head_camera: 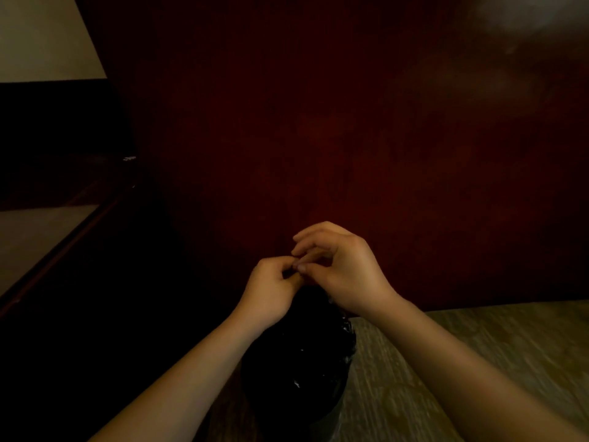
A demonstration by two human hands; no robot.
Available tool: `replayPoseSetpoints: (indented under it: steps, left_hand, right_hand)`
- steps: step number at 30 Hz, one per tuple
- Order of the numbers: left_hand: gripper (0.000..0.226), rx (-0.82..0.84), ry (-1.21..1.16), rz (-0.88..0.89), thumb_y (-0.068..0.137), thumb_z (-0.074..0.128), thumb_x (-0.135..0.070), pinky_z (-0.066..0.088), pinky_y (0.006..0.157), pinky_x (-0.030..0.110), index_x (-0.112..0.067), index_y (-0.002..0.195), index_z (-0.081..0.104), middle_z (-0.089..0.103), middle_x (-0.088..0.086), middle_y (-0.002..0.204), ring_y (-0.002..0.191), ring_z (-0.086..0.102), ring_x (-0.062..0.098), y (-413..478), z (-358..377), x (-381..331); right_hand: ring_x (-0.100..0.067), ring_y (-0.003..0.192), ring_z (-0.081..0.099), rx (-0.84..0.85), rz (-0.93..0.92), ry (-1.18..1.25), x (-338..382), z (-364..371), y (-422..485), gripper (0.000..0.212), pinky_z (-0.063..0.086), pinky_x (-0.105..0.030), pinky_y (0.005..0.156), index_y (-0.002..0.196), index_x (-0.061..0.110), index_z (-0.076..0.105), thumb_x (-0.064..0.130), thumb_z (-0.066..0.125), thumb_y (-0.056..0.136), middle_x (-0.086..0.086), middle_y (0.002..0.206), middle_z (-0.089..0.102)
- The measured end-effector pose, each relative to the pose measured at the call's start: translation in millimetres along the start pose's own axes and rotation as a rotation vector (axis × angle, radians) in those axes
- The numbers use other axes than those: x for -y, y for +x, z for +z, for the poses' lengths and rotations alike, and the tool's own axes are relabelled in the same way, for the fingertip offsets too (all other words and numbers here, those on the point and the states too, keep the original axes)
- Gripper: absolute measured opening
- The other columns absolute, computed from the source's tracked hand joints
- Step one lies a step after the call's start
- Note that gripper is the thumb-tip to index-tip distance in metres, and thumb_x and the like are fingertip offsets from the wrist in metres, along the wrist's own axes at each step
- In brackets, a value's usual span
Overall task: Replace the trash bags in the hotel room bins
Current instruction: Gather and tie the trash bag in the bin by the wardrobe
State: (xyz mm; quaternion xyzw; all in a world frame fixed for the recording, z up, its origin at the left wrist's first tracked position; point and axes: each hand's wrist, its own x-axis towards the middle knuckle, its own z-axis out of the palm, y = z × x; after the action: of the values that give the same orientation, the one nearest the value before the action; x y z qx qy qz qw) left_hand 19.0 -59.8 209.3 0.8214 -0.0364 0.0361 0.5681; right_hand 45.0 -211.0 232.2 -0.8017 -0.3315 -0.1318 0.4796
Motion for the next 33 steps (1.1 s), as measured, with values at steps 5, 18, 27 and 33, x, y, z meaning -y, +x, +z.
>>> replayPoseSetpoints:
  steps: [5, 18, 27, 33]
  left_hand:
    - [0.019, -0.083, -0.008, -0.007, 0.092, 0.066, -0.029, 0.044, 0.059, 0.037, -0.020, 0.077, 0.074, 0.067, 0.020, 0.072, 0.060, 0.059, 0.040, 5.7, -11.8, 7.7]
    - [0.021, -0.088, -0.166, -0.120, 0.094, 0.061, -0.019, 0.054, 0.072, 0.029, -0.016, 0.083, 0.079, 0.075, 0.006, 0.079, 0.078, 0.071, 0.019, 6.6, -32.5, 13.1]
    - [0.023, -0.011, -0.284, -0.208, 0.096, 0.058, -0.019, 0.046, 0.071, 0.027, -0.005, 0.092, 0.075, 0.047, -0.008, 0.047, 0.051, 0.047, 0.007, 8.0, -39.9, 10.3]
    - [0.024, 0.034, -0.298, -0.232, 0.095, 0.059, -0.022, 0.047, 0.068, 0.026, -0.007, 0.089, 0.077, 0.046, -0.002, 0.053, 0.056, 0.047, 0.012, 6.2, -41.4, 9.1]
  right_hand:
    - [0.000, 0.099, 0.061, -0.252, 0.100, -0.154, -24.4, -20.3, -15.1, 0.011, 0.047, -0.015, 0.083, 0.096, 0.021, 0.074, 0.015, 0.073, 0.087, 0.010, 0.104, 0.065]
    - [-0.004, 0.075, 0.068, 0.139, 0.444, -0.086, -46.3, 24.0, -42.0, 0.008, 0.058, -0.037, 0.073, 0.093, 0.027, 0.076, 0.031, 0.074, 0.086, 0.010, 0.084, 0.073]
    - [-0.010, 0.105, 0.056, 0.202, 0.364, -0.200, -40.2, 14.7, -30.4, 0.035, 0.048, -0.031, 0.088, 0.120, 0.029, 0.066, 0.045, 0.068, 0.088, 0.011, 0.115, 0.063]
    - [-0.015, 0.059, 0.063, 0.162, 0.304, -0.023, -18.0, 34.1, -9.3, 0.017, 0.048, -0.035, 0.058, 0.088, 0.023, 0.078, 0.031, 0.065, 0.094, 0.000, 0.068, 0.071]
